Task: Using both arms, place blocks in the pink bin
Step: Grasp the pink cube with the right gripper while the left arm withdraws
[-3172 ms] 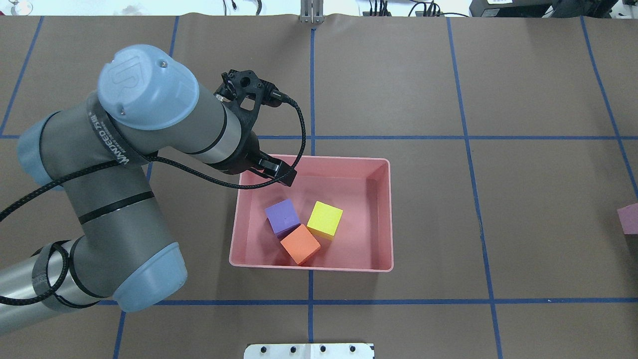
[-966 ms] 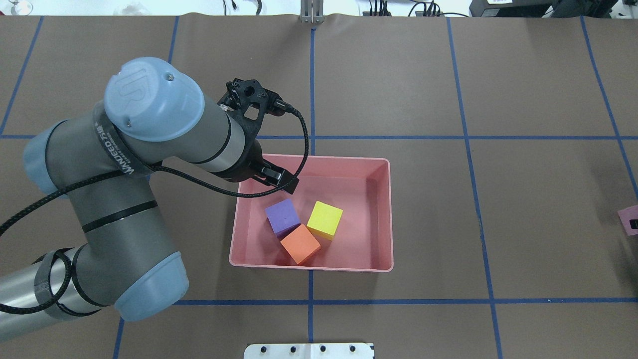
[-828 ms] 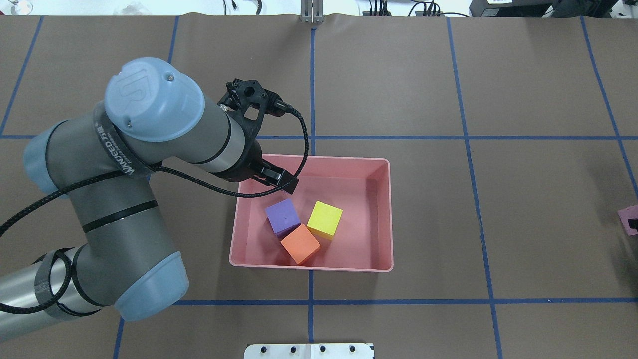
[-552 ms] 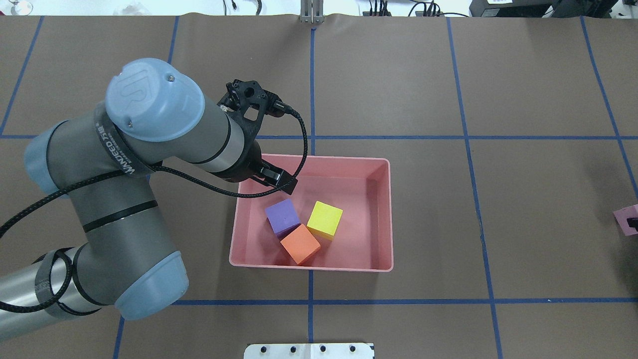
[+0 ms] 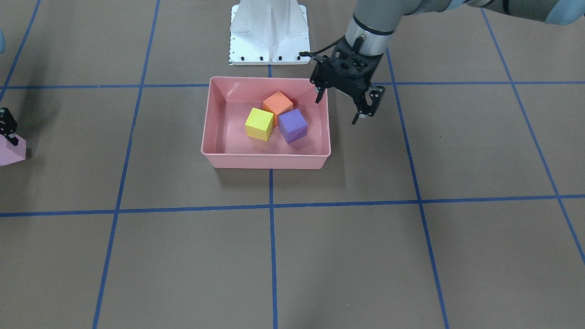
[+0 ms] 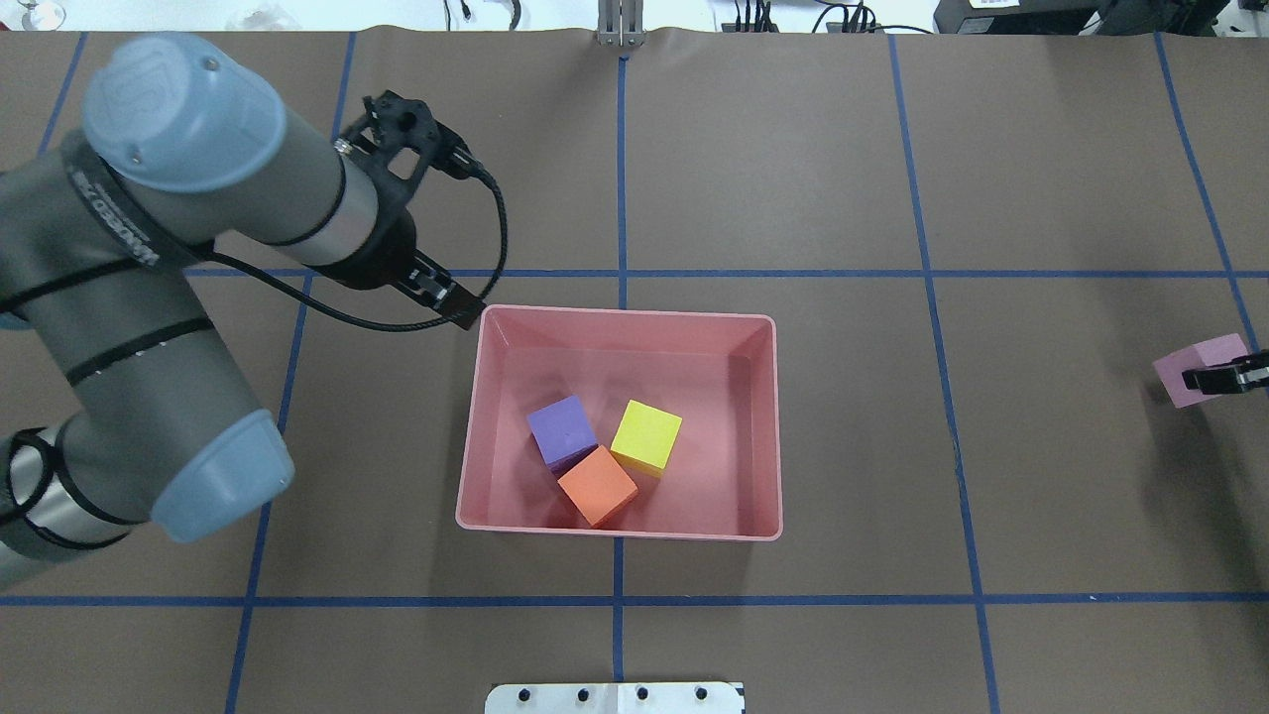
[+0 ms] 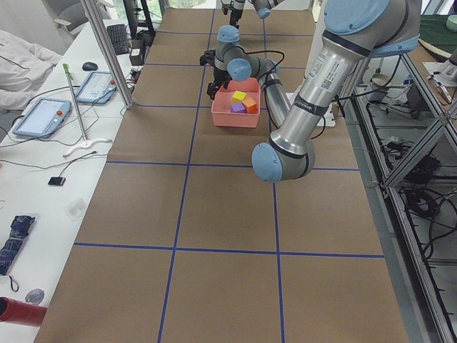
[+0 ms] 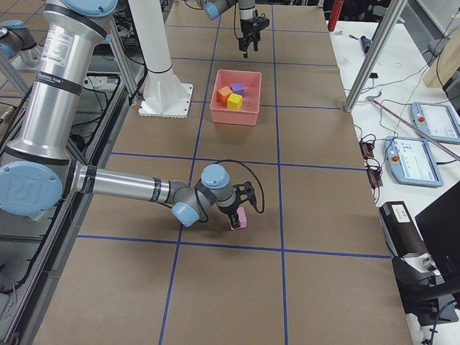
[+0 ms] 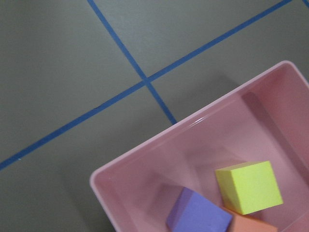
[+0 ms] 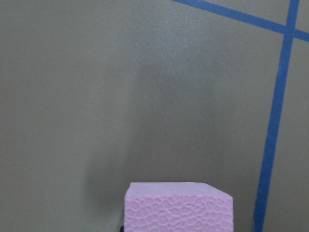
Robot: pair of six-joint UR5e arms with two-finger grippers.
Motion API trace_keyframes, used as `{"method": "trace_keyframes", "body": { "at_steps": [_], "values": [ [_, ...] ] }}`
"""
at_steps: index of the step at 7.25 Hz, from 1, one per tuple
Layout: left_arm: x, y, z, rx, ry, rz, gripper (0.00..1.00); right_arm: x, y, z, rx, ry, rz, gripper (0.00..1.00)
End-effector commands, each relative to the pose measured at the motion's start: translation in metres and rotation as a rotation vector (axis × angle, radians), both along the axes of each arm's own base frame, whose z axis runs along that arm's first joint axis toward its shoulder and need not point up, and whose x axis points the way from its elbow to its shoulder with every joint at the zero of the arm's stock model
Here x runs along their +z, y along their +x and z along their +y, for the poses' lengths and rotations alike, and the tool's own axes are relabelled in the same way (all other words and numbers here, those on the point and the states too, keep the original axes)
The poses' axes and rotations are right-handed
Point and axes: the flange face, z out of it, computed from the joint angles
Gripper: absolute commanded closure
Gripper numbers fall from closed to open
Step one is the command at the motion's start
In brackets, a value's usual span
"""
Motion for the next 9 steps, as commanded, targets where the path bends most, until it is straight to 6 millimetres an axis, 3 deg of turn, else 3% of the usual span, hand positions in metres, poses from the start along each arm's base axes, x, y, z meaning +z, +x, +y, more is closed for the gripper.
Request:
{"method": "trace_keyframes", "body": {
  "at_steps": [1, 3, 4, 5, 6, 7, 8, 9],
  "values": [
    [0.074, -0.084, -0.041, 0.049, 0.036, -0.073, 0.00, -0.091, -0.013, -0.030, 0.013, -0.020, -0.005, 0.87],
    [0.138, -0.150, -0.058, 0.061, 0.047, -0.140, 0.00, -0.187, -0.026, -0.041, 0.059, -0.090, -0.051, 0.86],
    [0.172, -0.192, -0.061, 0.038, 0.036, -0.178, 0.00, -0.225, -0.039, -0.044, 0.065, -0.107, -0.096, 0.86],
    [0.198, -0.234, -0.068, 0.018, 0.033, -0.206, 0.00, -0.268, -0.065, -0.047, 0.080, -0.140, -0.137, 0.86],
    [0.226, -0.273, -0.062, -0.027, -0.021, -0.206, 0.00, -0.313, -0.098, -0.045, 0.085, -0.188, -0.155, 0.86],
    [0.274, -0.310, -0.063, -0.091, -0.116, -0.242, 0.00, -0.358, -0.123, -0.038, 0.088, -0.219, -0.169, 0.84],
    [0.312, -0.340, -0.072, -0.140, -0.180, -0.254, 0.00, -0.396, -0.152, -0.022, 0.109, -0.244, -0.160, 0.83],
    [0.327, -0.355, -0.071, -0.162, -0.208, -0.238, 0.00, -0.433, -0.188, -0.007, 0.129, -0.276, -0.146, 0.82]
  ]
}}
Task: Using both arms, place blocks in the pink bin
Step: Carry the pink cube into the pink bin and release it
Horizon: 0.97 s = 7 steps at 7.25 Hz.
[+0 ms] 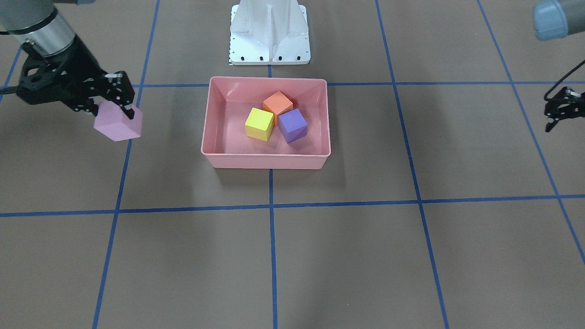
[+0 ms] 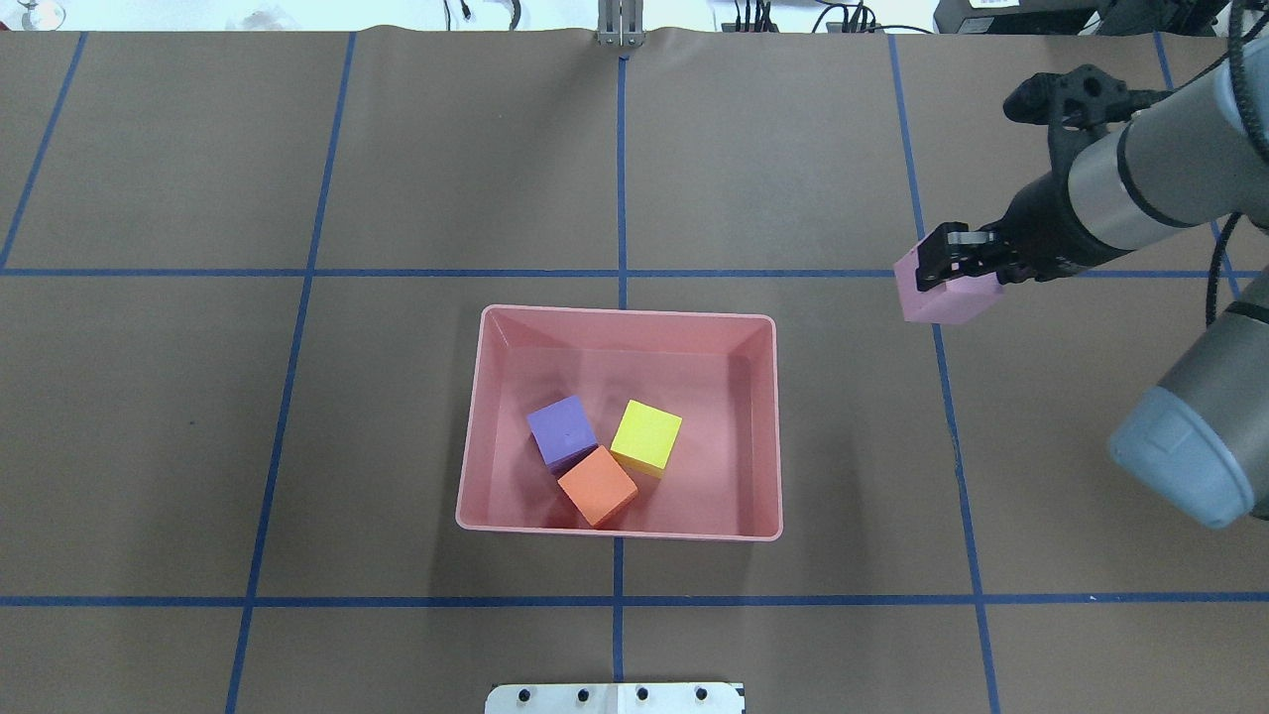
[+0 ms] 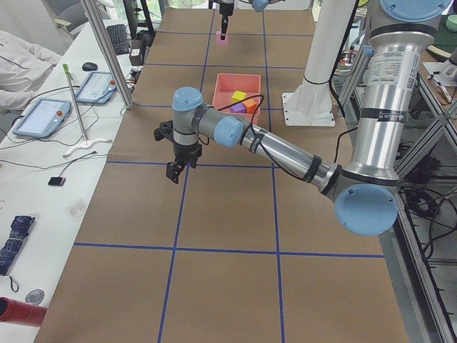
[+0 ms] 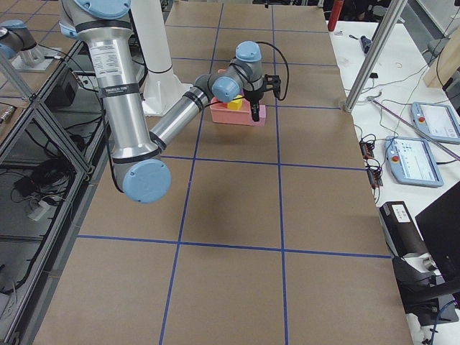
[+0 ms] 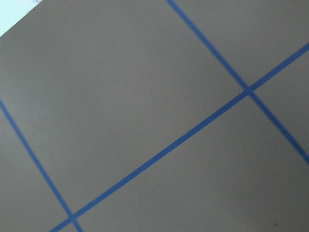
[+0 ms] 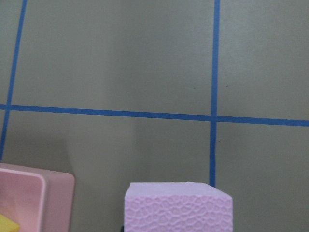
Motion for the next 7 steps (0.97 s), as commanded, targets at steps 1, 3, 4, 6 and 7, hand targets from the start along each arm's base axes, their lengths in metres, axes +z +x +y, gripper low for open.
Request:
{"method": "trace_keyframes", "body": {
  "at_steps": [1, 3, 4, 6, 7],
  "values": [
    [0.052, -0.038, 0.010, -0.091, -0.143, 0.079, 0.00, -0.075, -0.072, 0.040, 0.029, -0.044, 0.021, 0.80],
    [0.074, -0.060, 0.023, -0.177, -0.243, 0.161, 0.00, -0.090, -0.134, 0.089, 0.044, -0.038, 0.031, 0.77],
    [0.077, -0.060, 0.024, -0.178, -0.235, 0.163, 0.00, -0.097, -0.169, 0.111, 0.068, -0.046, 0.057, 0.70],
    [0.077, -0.060, 0.024, -0.180, -0.234, 0.162, 0.00, -0.097, -0.195, 0.134, 0.111, -0.079, 0.110, 0.00],
    [0.078, -0.060, 0.025, -0.178, -0.234, 0.163, 0.00, -0.096, -0.196, 0.134, 0.111, -0.081, 0.119, 0.00]
  ]
}}
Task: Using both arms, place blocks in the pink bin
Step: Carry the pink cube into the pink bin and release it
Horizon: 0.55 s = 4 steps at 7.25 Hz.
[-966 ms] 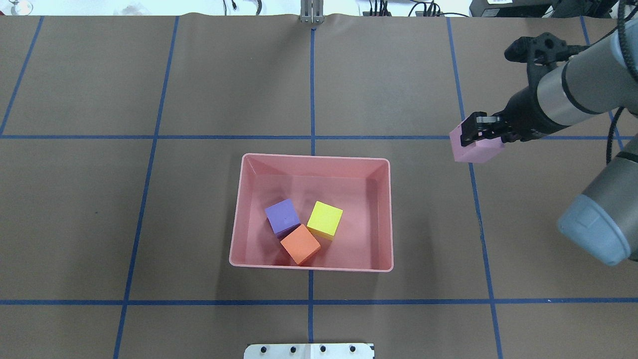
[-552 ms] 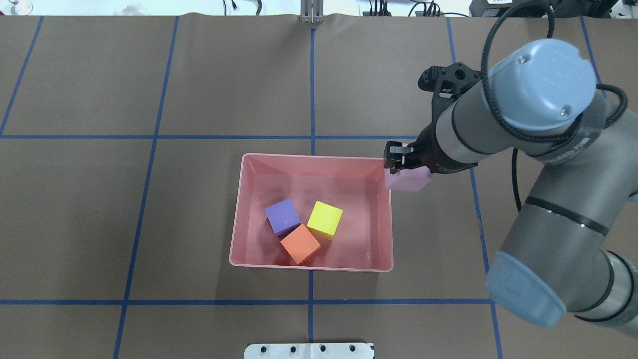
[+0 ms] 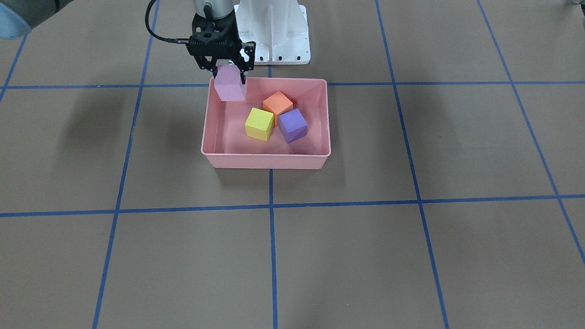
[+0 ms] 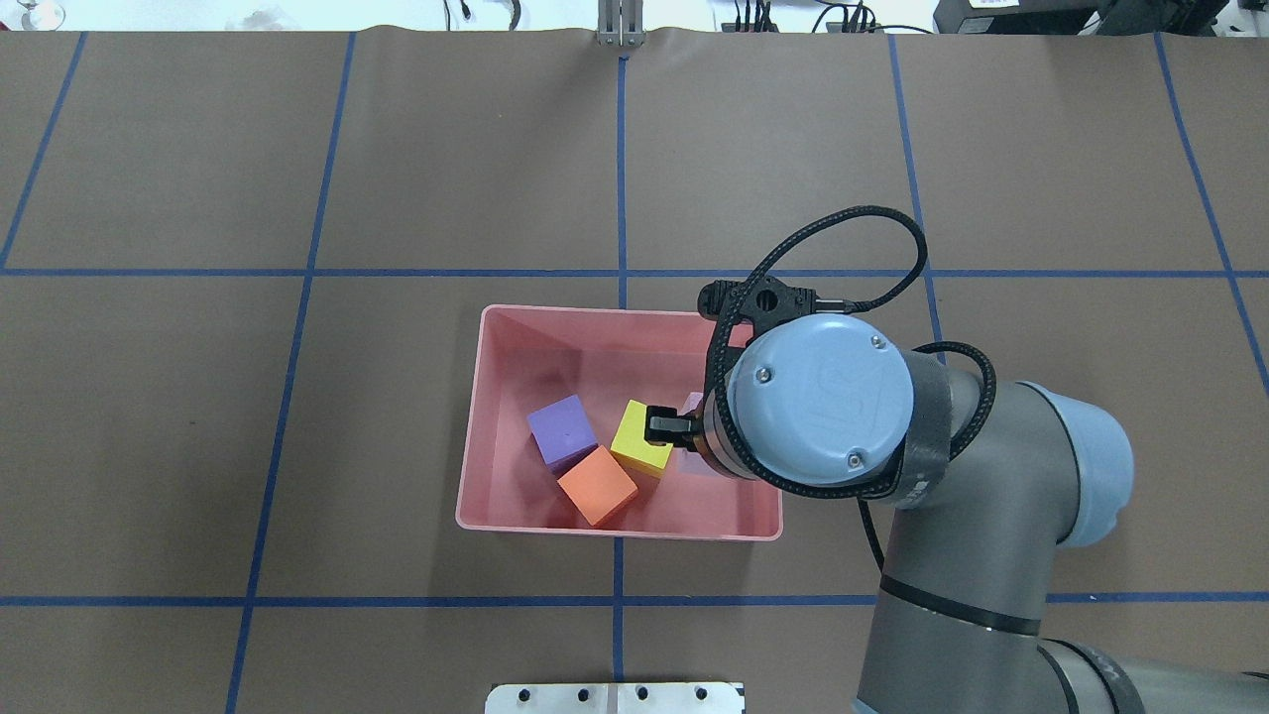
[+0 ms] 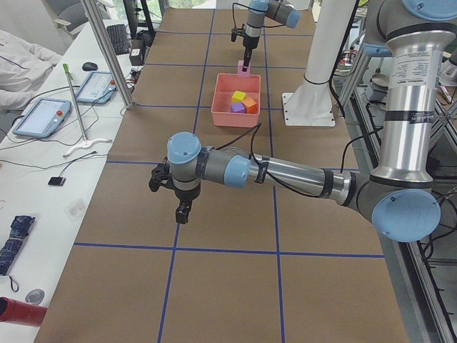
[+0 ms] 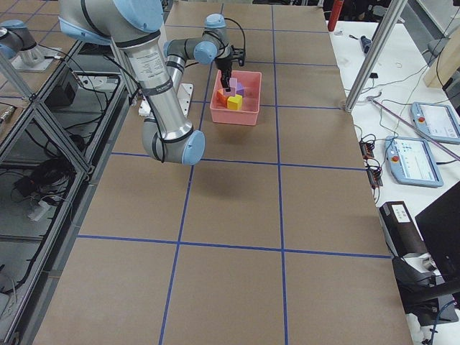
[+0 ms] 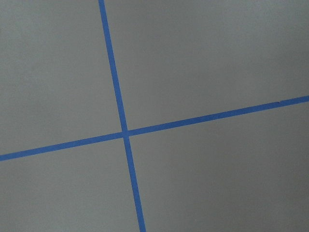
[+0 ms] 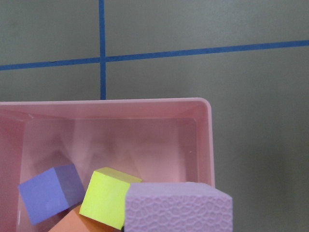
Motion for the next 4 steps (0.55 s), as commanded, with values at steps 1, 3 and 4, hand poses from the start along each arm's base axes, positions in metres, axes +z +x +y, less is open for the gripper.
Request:
{"method": "trace_keyframes", "body": {
  "at_steps": [1, 3, 4],
  "values": [
    [-0.001, 0.000, 0.001, 0.001, 0.004, 0.001, 0.00, 0.000, -0.004, 0.006, 0.003, -0.002, 0.017, 0.00],
    [0.001, -0.001, 0.001, -0.006, -0.003, -0.003, 0.00, 0.000, 0.032, -0.038, -0.020, 0.036, 0.020, 0.00],
    [0.013, -0.002, 0.009, -0.002, -0.023, -0.005, 0.00, 0.002, 0.071, -0.078, -0.045, 0.037, 0.008, 0.00]
  ]
}}
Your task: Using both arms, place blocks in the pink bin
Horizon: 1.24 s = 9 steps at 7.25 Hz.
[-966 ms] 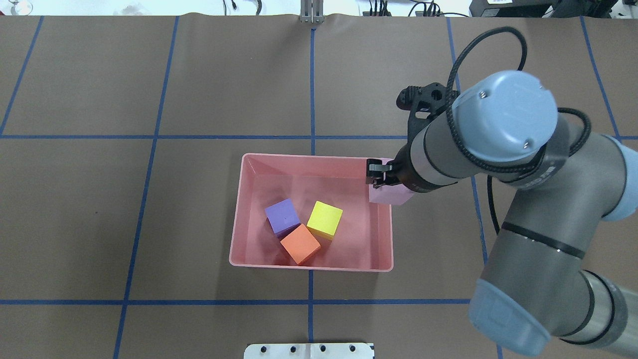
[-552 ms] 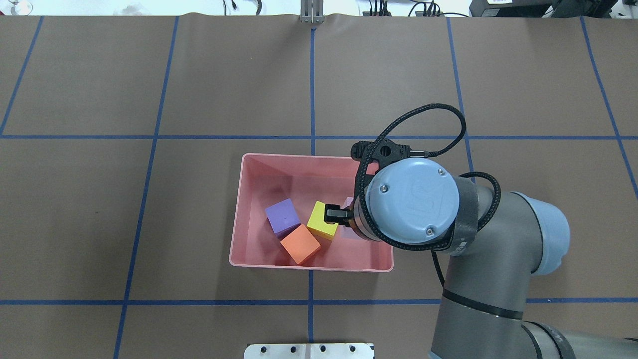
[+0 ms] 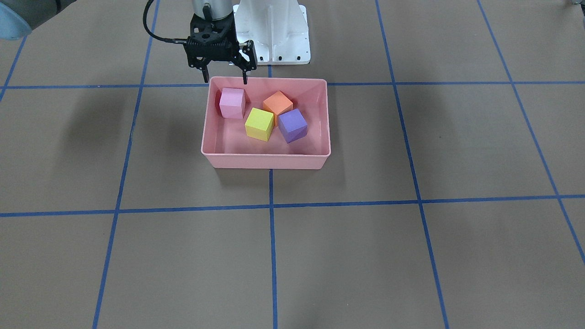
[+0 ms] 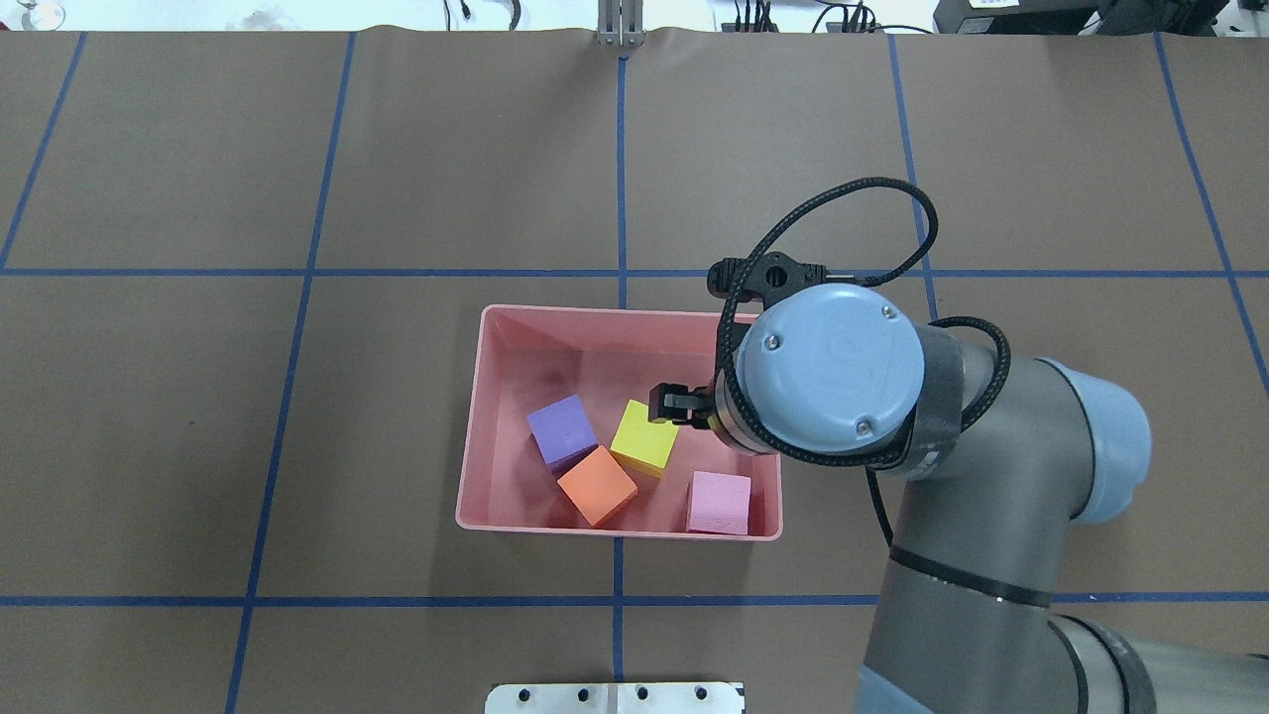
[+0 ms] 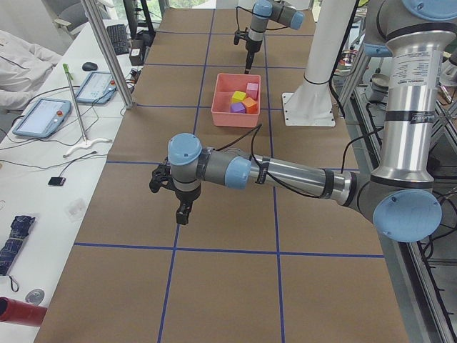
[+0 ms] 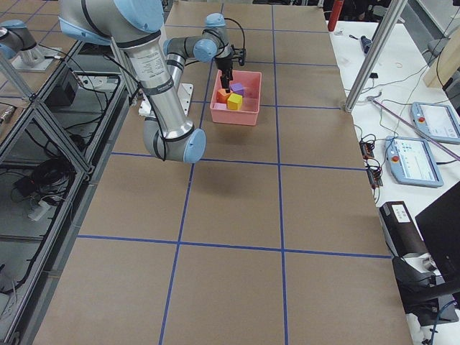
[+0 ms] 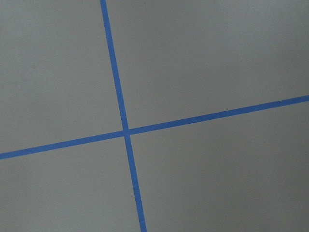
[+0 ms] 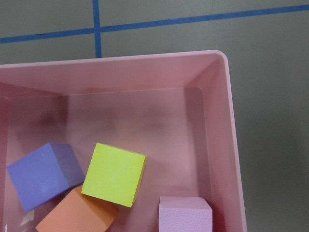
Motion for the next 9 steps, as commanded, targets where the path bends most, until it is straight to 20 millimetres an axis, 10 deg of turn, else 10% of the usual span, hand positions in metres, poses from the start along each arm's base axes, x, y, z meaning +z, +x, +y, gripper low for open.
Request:
{"method": "trace_keyframes", "body": {
  "at_steps": [1, 3, 6, 9],
  "values": [
    [0.015, -0.001, 0.010, 0.003, -0.027, -0.004, 0.00, 0.008, 0.084, -0.078, -0.053, 0.024, -0.018, 0.00],
    [0.026, -0.011, 0.018, -0.016, -0.062, -0.002, 0.00, 0.046, 0.180, -0.147, -0.156, 0.082, -0.011, 0.00],
    [0.055, -0.037, 0.051, -0.065, -0.113, -0.003, 0.00, 0.162, 0.303, -0.235, -0.297, 0.144, 0.087, 0.00],
    [0.069, -0.058, 0.077, 0.017, -0.026, 0.016, 0.00, 0.272, 0.410, -0.263, -0.411, 0.165, 0.139, 0.00]
  ]
}}
